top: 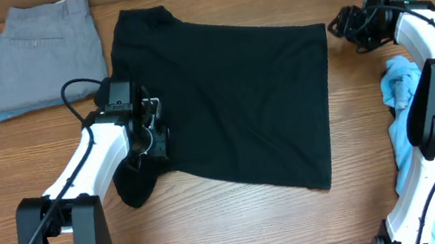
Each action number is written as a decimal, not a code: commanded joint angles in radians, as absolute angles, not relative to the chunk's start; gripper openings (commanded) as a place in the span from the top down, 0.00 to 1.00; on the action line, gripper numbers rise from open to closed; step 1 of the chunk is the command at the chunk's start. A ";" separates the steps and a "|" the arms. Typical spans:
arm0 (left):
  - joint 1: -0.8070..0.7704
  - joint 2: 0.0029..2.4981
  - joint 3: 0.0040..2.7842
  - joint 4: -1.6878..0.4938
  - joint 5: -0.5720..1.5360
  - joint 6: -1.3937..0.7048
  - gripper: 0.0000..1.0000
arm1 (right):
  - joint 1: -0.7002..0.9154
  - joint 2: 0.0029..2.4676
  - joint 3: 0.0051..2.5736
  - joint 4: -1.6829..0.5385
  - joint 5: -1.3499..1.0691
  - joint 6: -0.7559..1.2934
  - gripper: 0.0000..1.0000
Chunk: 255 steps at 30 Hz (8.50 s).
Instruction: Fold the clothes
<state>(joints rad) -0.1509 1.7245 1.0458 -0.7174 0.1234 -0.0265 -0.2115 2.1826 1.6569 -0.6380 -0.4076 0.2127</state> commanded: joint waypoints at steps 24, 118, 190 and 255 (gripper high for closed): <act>-0.150 1.723 1.399 -0.954 0.124 -0.018 0.18 | -0.119 2.185 1.533 -0.692 -0.412 0.115 0.65; -0.057 1.707 1.697 -1.304 0.045 -0.030 0.06 | -0.175 1.715 0.880 -0.558 -0.473 0.237 0.61; -0.051 1.707 1.662 -1.353 -0.023 -0.053 0.05 | -0.193 1.730 1.051 -0.410 -0.342 0.350 0.66; 0.125 1.707 1.256 -1.090 -0.014 -0.075 0.08 | -0.281 1.681 1.277 -0.727 -0.413 0.276 0.52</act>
<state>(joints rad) 0.0589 1.7187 1.2602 -1.0912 -0.0055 -0.0528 -0.2935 1.8324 1.2549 -0.6895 -0.4110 0.2867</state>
